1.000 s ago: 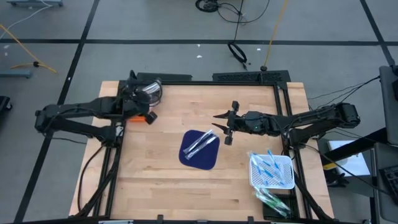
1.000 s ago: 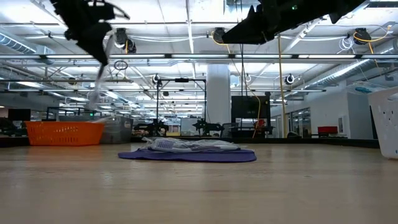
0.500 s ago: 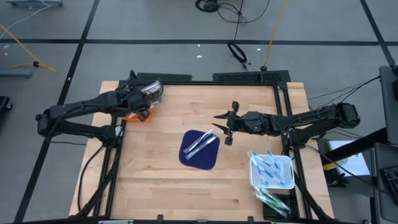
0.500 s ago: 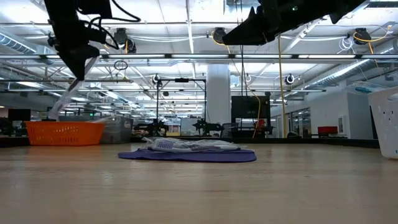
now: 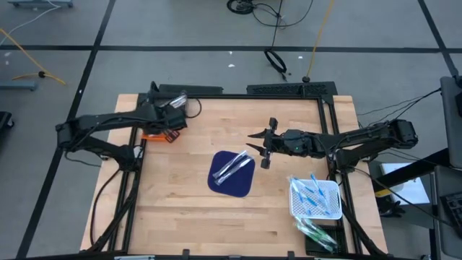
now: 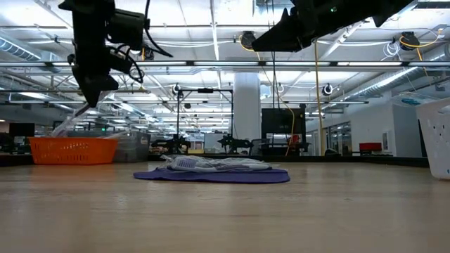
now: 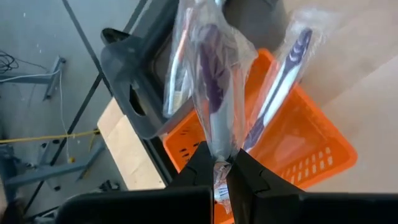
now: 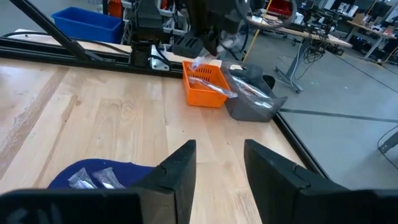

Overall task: Pick & Place Toothbrushes
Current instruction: Put the purple toothbrush into the orange bin

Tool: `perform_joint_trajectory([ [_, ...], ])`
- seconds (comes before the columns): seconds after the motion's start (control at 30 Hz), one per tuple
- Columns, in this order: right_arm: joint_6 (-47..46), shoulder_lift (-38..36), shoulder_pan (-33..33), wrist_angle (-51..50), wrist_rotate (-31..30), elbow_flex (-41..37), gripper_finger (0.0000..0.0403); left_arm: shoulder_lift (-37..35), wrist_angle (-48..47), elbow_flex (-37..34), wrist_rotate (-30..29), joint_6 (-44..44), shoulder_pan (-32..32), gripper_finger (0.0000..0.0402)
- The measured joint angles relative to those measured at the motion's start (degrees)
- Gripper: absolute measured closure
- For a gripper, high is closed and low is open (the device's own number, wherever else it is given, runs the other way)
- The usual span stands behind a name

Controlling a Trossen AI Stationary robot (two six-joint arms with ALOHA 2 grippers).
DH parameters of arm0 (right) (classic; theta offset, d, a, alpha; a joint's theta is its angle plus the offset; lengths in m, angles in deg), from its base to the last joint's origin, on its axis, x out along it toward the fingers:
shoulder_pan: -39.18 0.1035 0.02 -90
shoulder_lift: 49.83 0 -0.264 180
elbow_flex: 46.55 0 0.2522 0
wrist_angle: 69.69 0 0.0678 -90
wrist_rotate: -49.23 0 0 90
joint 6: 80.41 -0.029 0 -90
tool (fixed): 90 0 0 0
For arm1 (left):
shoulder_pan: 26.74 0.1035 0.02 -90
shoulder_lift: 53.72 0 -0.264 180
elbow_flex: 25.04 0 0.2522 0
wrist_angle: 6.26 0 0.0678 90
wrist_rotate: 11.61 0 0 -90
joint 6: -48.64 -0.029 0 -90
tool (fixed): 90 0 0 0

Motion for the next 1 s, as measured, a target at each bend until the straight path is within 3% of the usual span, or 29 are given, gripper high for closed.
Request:
perform_joint_trajectory([
  [0.37, 0.0, 0.0, 0.0, -0.1, 0.0, 0.0, 0.0280, 3.2, -0.1, 0.0, 0.5, 1.2, 0.0, 0.0386],
  [0.73, 0.0, 0.0, 0.0, -0.1, 0.0, 0.0, 0.0280, 3.2, -1.8, 0.0, 0.6, 2.7, 0.0, 0.0295],
  [1.0, 0.0, 0.0, 0.0, -0.1, 0.0, 0.0, 0.0283, 3.2, -1.7, 0.0, -0.6, 3.7, 0.0, 0.0259],
])
